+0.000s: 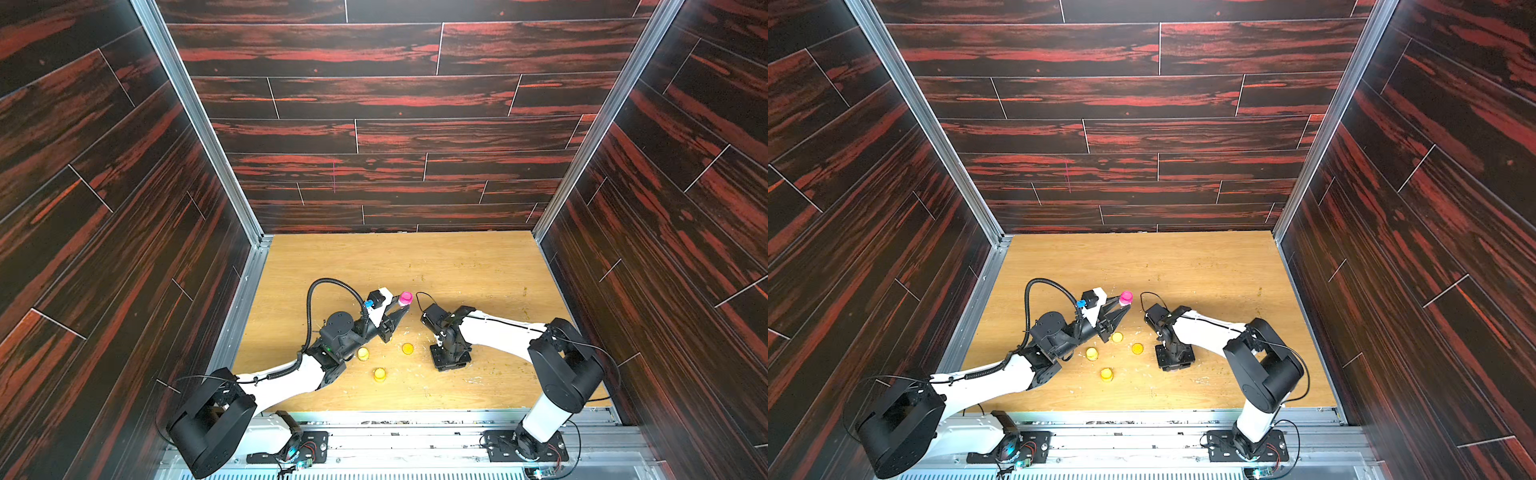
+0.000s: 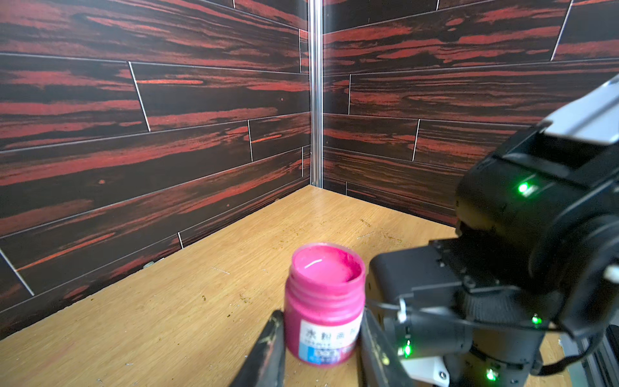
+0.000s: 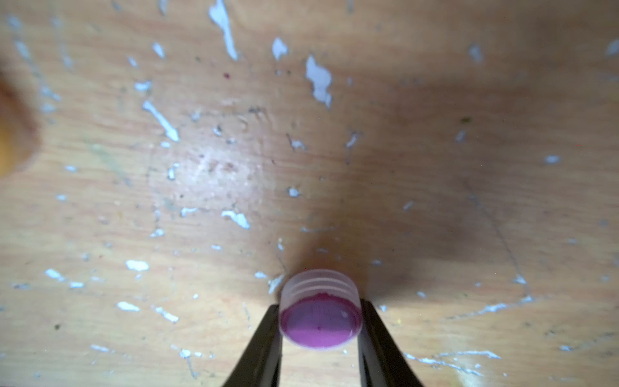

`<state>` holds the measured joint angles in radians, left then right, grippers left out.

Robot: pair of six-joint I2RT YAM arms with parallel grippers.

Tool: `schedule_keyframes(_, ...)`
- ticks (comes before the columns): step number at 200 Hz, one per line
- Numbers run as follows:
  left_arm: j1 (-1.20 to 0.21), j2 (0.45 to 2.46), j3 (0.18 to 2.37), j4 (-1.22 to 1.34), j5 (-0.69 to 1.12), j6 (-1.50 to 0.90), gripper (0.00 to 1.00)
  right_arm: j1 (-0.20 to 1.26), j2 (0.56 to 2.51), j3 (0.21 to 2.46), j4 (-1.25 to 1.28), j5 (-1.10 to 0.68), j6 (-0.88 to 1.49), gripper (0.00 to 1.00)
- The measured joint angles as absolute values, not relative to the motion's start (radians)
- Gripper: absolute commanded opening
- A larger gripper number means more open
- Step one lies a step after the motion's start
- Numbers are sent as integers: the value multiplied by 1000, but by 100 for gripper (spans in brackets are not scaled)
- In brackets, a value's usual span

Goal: Close the paint jar lid
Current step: Pick up the lid from the center of the board, then close the lid on the paint jar.

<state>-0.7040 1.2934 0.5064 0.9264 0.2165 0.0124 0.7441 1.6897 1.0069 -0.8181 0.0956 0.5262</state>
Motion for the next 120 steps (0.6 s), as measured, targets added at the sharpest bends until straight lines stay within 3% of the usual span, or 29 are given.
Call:
schedule_keyframes(68, -703, 1261, 507, 878, 217, 44, 18, 572, 1369, 1142, -846, 6, 435, 31)
schedule_keyframes(120, -703, 1261, 531, 803, 235, 71, 18, 505, 1345, 1342, -863, -183, 343, 31)
